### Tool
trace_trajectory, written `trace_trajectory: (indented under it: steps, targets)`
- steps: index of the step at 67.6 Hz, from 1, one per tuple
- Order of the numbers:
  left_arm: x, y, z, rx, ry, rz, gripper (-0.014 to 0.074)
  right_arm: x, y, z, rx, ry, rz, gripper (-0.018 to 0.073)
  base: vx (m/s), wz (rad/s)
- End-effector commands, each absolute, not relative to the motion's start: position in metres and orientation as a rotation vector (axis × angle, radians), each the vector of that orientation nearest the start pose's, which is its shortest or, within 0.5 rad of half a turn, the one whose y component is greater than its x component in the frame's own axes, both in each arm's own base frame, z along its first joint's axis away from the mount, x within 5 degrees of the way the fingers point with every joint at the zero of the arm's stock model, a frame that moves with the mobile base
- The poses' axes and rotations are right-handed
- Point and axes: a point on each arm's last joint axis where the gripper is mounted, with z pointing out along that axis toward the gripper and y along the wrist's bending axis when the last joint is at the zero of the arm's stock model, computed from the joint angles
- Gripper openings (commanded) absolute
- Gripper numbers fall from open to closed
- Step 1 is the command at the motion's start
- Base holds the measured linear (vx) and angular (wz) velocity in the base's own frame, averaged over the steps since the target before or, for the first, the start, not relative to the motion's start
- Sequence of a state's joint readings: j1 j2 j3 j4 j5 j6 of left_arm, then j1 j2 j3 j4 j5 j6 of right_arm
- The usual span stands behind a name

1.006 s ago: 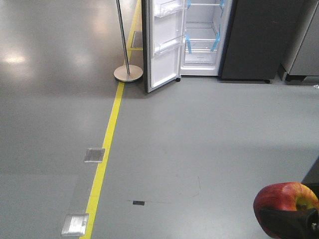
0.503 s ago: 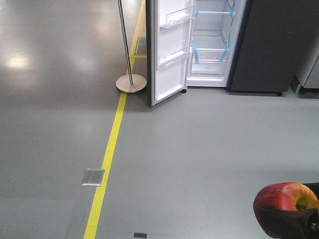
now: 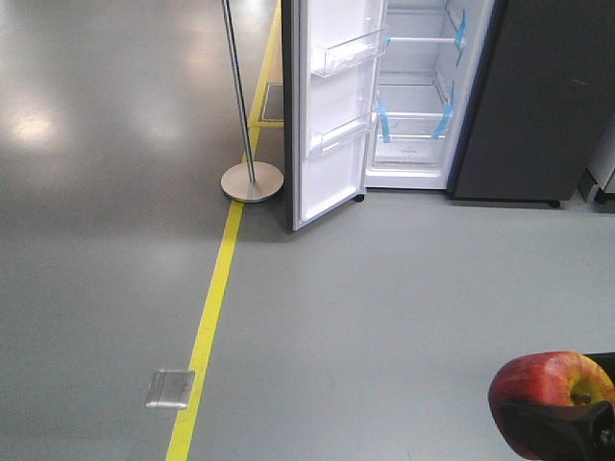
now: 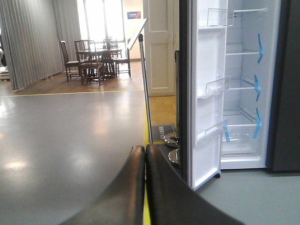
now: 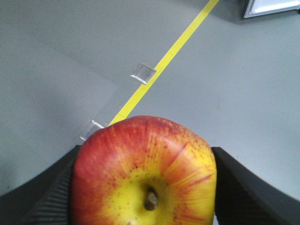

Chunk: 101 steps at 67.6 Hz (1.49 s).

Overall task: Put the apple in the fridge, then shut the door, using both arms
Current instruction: 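Drive up to the open refrigerator door, apple held in right gripper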

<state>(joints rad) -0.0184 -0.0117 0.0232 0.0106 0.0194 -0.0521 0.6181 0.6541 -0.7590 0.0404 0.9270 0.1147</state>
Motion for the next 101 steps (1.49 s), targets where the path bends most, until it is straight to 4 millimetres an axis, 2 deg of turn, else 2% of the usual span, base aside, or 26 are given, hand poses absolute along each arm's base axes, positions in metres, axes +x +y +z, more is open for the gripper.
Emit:
trace_trajectory:
  steps: [1, 101]
  targets:
    - [0.0534, -0.0011, 0.218, -0.025, 1.407, -0.064, -0.0006, 0.0896, 0.0669, 0.3474, -0.561, 2.174, 0.441, 0.0223, 0.3, -0.05]
    - [0.0534, -0.0011, 0.218, -0.025, 1.407, -0.064, -0.0006, 0.0896, 0.0669, 0.3474, -0.561, 2.174, 0.441, 0.0223, 0.22, -0.04]
